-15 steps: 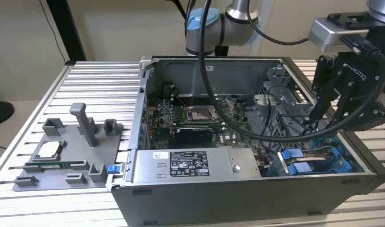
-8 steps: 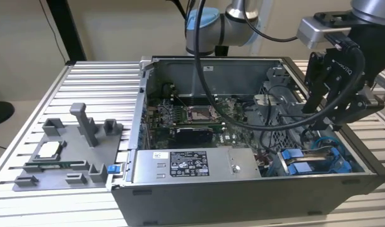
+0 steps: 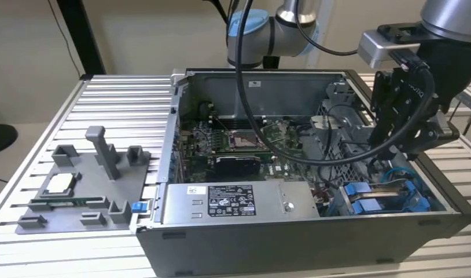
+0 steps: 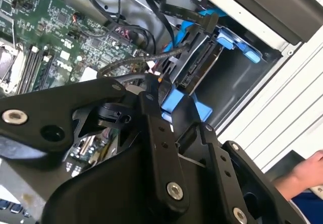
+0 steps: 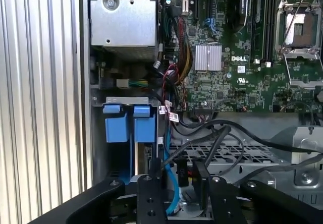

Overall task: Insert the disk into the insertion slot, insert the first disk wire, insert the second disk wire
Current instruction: 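Insert the first disk wire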

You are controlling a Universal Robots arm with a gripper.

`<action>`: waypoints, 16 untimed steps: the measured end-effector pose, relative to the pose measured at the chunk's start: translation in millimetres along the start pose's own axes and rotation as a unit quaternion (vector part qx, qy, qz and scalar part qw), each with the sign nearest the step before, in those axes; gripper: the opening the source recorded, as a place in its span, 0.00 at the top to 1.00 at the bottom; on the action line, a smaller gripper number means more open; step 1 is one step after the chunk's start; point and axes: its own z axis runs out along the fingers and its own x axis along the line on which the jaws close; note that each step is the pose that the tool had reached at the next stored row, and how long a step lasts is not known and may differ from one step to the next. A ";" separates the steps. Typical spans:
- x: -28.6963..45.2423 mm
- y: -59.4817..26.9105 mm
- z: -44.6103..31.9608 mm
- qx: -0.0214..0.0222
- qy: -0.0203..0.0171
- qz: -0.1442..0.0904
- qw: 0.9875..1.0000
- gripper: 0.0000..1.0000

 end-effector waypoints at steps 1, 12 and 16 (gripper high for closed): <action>-0.2 0.1 0.0 0.000 -0.001 0.000 1.000 0.00; -0.5 0.1 0.3 0.001 -0.008 0.002 1.000 1.00; -0.5 0.1 0.3 0.002 -0.009 0.002 1.000 1.00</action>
